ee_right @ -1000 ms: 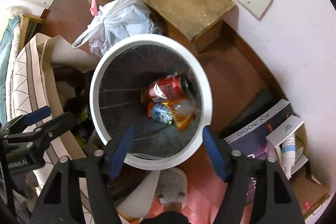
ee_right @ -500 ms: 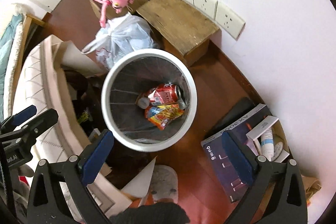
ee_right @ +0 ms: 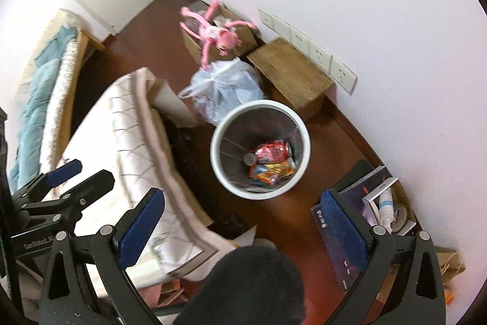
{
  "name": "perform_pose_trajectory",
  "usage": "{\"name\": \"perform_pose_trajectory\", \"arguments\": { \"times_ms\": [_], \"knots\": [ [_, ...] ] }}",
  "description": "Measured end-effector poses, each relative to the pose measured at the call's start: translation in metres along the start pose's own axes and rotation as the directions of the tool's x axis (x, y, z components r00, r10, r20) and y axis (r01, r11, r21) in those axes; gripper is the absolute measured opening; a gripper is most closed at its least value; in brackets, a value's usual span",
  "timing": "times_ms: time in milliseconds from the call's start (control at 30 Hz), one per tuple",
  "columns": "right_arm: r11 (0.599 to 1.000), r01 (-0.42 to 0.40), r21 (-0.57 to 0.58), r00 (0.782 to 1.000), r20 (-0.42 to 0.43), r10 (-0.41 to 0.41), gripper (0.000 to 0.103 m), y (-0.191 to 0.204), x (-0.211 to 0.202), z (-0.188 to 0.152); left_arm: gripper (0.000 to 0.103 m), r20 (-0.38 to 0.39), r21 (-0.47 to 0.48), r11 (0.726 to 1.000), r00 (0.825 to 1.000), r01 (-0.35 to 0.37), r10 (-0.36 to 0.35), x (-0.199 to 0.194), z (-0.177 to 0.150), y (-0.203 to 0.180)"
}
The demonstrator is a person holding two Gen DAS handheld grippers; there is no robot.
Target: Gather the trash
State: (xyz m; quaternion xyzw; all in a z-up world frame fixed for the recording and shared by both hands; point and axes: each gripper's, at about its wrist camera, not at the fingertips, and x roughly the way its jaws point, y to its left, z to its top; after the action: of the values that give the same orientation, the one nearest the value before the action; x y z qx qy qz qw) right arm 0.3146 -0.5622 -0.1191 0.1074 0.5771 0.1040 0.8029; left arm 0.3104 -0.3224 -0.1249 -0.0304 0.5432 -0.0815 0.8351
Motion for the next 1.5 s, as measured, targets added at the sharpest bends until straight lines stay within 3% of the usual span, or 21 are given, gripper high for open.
{"name": "perform_pose_trajectory", "arguments": {
  "times_ms": [267,633,1500],
  "knots": [
    [0.995,-0.082,-0.052,0.995,0.052,0.085,0.103,0.034,-0.069,-0.018,0.102,0.068,-0.014,0.998,0.996,0.055,-0.054,-0.072,-0.013,0.007],
    [0.981,-0.142,-0.129,0.986,0.068,0.152,0.103,0.071,-0.129,-0.036,0.102,0.116,-0.02,0.994,0.988,0.106,-0.103,-0.123,-0.028,0.013],
    [0.982,-0.12,-0.148,0.992,0.02,0.124,0.103,0.086,-0.12,-0.041,0.103,0.099,-0.058,0.991,0.989,0.117,-0.111,-0.123,-0.037,0.026]
  ]
}}
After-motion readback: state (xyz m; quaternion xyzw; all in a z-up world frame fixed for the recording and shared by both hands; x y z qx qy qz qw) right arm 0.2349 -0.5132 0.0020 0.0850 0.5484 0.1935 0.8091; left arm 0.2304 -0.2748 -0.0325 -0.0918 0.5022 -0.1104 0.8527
